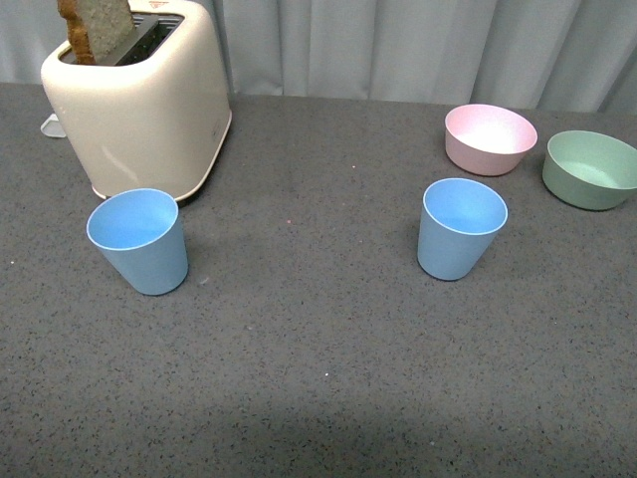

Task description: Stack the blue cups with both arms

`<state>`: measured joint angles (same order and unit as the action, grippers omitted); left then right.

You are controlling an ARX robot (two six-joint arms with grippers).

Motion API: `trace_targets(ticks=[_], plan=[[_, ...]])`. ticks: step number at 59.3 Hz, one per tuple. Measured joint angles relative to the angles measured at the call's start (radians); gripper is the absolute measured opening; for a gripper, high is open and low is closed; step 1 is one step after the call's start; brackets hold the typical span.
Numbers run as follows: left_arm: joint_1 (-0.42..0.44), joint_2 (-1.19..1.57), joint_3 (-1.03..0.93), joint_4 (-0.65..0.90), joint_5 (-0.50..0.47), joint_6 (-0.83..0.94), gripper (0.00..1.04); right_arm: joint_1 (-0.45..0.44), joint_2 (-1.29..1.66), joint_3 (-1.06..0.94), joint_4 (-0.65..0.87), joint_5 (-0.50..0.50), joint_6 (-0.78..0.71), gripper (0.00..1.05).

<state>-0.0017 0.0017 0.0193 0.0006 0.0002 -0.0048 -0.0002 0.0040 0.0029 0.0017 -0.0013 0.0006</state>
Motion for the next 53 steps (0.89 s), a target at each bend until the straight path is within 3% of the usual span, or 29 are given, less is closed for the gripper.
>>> trace_targets(ticks=[46,53], plan=[[0.0,0.0,0.0,0.0,0.0,0.0,0.98,0.0,0.0,0.0,0.0,0.0,0.0,0.95],[-0.075,0.166,0.064,-0.157,-0.299,-0.113,0.98,0.0,0.0,0.0,0.0,0.0,0.0,0.95]])
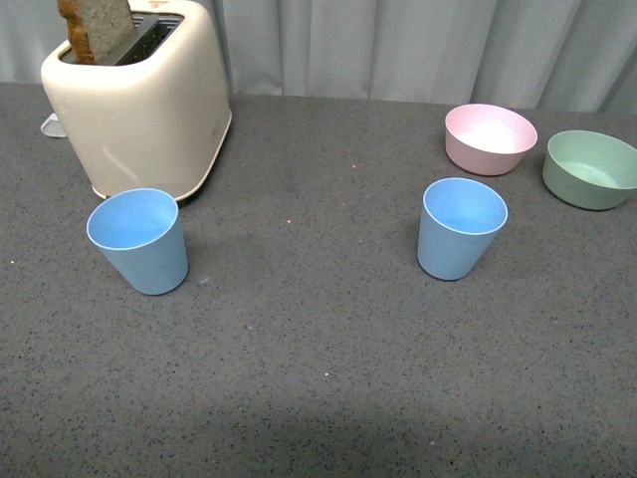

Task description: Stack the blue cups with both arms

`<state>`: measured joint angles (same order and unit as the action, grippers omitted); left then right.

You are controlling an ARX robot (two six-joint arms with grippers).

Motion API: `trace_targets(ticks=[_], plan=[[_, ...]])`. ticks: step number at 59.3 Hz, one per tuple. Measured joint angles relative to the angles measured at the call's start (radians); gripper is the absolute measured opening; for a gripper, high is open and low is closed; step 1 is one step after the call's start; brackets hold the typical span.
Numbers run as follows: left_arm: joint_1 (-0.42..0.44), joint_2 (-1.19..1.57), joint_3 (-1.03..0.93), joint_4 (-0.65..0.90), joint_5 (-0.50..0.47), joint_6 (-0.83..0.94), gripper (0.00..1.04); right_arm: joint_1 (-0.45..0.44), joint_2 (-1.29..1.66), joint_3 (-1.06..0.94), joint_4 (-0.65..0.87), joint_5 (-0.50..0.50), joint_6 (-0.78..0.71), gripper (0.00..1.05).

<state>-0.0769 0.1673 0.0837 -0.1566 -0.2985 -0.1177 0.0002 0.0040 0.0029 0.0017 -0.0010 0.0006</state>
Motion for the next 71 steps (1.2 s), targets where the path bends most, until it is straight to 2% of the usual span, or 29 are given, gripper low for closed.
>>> trace_targets(ticks=[3,7,13,23,36,56,71], plan=[[0.0,0.093,0.007,0.025,-0.026,-0.029,0.98,0.0,0.0,0.0,0.0,-0.002,0.0,0.95],[0.02,0.225,0.026,0.114,-0.004,-0.062,0.98,0.0,0.0,0.0,0.0,0.0,0.0,0.95],[0.032,0.463,0.091,0.25,0.069,-0.078,0.98,0.0,0.0,0.0,0.0,0.0,0.0,0.95],[0.06,0.886,0.259,0.323,0.238,-0.125,0.98,0.0,0.0,0.0,0.0,0.0,0.0,0.95],[0.066,1.251,0.508,0.219,0.327,-0.135,0.98,0.0,0.0,0.0,0.0,-0.001,0.0,0.95],[0.022,1.622,0.818,0.066,0.317,-0.177,0.98,0.0,0.0,0.0,0.0,-0.001,0.0,0.95],[0.006,1.768,0.916,0.03,0.338,-0.226,0.98,0.0,0.0,0.0,0.0,-0.001,0.0,0.95]])
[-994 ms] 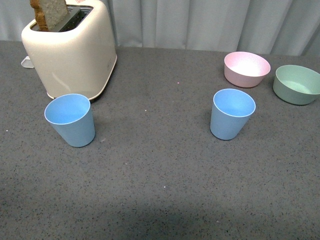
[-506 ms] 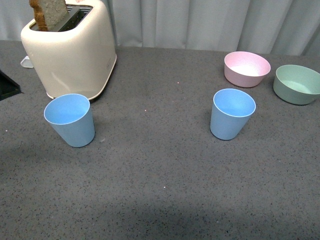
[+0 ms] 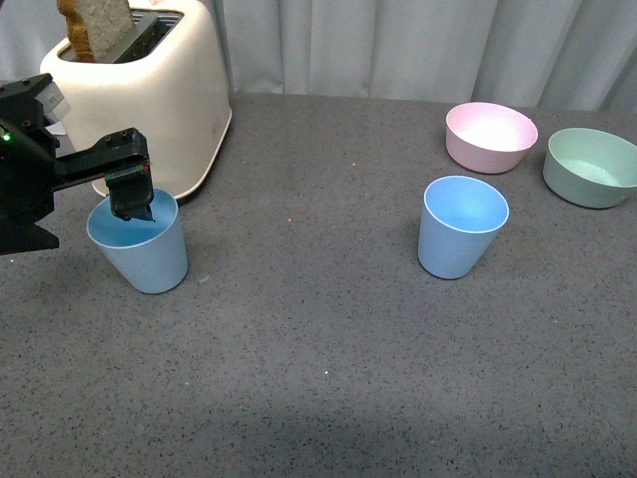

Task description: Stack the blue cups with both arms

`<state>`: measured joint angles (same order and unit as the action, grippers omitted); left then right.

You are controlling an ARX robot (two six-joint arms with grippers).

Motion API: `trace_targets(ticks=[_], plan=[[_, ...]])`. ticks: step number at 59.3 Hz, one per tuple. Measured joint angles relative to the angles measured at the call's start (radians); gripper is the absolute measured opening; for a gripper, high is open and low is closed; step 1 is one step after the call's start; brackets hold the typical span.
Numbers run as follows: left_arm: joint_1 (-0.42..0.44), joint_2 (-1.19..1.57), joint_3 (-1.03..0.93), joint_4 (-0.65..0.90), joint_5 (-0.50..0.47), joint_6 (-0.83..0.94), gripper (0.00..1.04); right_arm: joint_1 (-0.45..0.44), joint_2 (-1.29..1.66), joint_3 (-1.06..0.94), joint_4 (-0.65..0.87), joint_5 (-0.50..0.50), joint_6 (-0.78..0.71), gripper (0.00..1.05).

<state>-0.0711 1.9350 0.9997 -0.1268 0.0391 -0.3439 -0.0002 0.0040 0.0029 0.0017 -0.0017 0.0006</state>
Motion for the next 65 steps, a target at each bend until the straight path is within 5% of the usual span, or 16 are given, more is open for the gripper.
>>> trace_targets(ticks=[3,16,38,65], plan=[[-0.002,0.011,0.008,0.0,0.006,-0.004,0.98,0.0,0.0,0.0,0.0,0.0,0.0,0.95],[-0.003,0.042,0.031,-0.02,-0.011,-0.021,0.67,0.0,0.0,0.0,0.0,0.0,0.0,0.95],[-0.028,0.045,0.06,-0.088,-0.021,-0.055,0.04,0.0,0.0,0.0,0.0,0.0,0.0,0.95],[-0.296,0.111,0.248,-0.179,-0.1,-0.123,0.04,0.0,0.0,0.0,0.0,0.0,0.0,0.95]])
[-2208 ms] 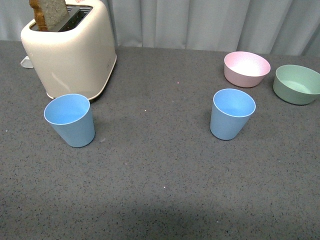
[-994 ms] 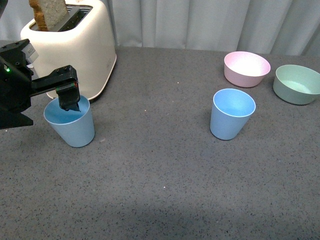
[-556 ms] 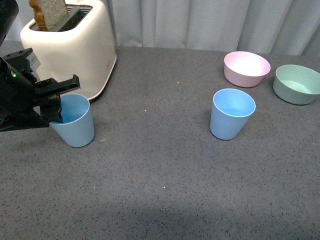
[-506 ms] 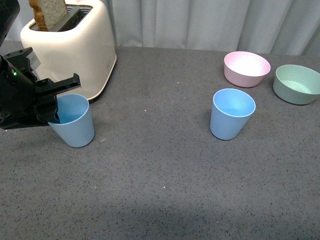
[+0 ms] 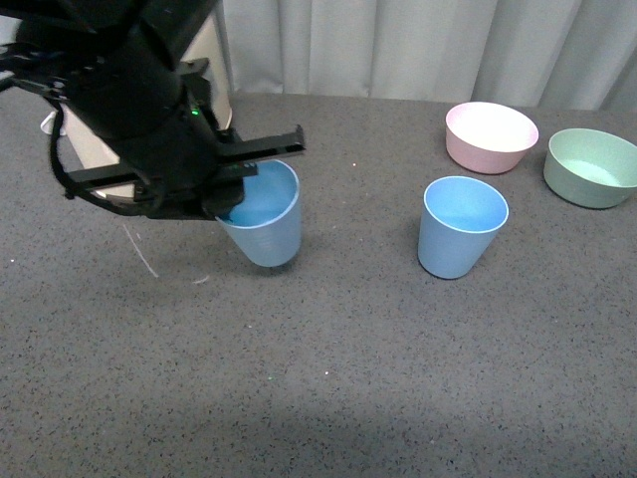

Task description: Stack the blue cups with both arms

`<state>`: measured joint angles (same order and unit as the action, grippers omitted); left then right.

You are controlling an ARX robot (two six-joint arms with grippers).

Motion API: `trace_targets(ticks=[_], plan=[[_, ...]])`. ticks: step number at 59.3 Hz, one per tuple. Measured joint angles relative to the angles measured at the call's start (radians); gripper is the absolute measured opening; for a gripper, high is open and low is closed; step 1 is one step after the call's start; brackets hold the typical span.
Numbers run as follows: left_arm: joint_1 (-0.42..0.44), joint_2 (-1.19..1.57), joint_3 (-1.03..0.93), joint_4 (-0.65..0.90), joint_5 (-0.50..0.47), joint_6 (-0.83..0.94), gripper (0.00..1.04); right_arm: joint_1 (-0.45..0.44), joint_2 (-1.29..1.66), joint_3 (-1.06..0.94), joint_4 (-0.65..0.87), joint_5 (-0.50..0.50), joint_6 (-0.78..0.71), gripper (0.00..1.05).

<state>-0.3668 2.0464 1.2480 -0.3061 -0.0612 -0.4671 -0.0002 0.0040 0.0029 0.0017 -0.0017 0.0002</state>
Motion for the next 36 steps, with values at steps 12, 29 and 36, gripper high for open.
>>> trace_targets(ticks=[12,29,36], plan=[[-0.068,0.082,0.089,-0.036,-0.026,-0.031,0.04,0.0,0.0,0.0,0.0,0.0,0.0,0.95],[-0.079,0.121,0.148,-0.08,-0.051,-0.045,0.04,0.0,0.0,0.0,0.0,0.0,0.0,0.95],[-0.079,0.121,0.148,-0.081,-0.048,-0.04,0.21,0.0,0.0,0.0,0.0,0.0,0.0,0.95]])
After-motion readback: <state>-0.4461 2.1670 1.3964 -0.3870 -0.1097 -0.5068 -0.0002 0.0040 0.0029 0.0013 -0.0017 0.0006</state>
